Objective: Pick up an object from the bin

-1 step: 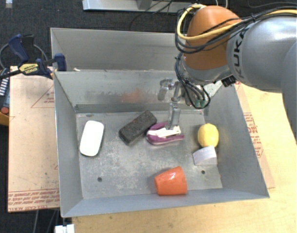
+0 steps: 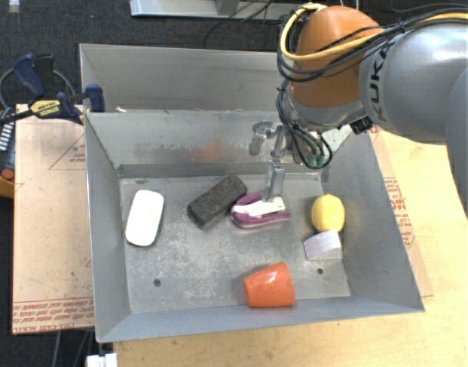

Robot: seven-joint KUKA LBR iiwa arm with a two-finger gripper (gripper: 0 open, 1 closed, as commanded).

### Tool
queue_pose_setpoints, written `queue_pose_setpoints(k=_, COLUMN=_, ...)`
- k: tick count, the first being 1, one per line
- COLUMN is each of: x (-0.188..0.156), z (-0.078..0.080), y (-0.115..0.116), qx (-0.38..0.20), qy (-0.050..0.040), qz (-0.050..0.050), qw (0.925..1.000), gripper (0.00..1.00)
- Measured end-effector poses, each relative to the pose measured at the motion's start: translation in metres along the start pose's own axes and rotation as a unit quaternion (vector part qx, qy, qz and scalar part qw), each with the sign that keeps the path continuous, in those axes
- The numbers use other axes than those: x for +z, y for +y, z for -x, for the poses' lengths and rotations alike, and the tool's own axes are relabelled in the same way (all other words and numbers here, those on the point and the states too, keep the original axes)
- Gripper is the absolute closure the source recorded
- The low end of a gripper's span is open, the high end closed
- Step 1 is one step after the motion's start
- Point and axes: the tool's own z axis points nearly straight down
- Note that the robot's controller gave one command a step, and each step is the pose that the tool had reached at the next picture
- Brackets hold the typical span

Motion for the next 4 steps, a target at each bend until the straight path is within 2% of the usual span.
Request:
queue_pose_setpoints(k=1, x=0.115, z=-0.021, y=-0.049, qx=-0.050, qy=0.0011, qz=0.000, qw=0.9988, gripper=0.00)
queue_pose_setpoints(k=2, x=0.040, z=-0.016, y=-0.052, qx=-0.004, qy=-0.0055, qz=0.000, qw=1.0000, gripper=0.00)
queue_pose_setpoints(k=3, x=0.093, z=-0.023, y=-0.048, qx=-0.028, qy=0.0019, qz=0.001, qw=0.9996, gripper=0.00)
queue_pose_setpoints(k=4, x=0.122, z=-0.025, y=-0.045, qx=-0.066, qy=-0.0063, qz=0.000, qw=0.9978, gripper=0.00)
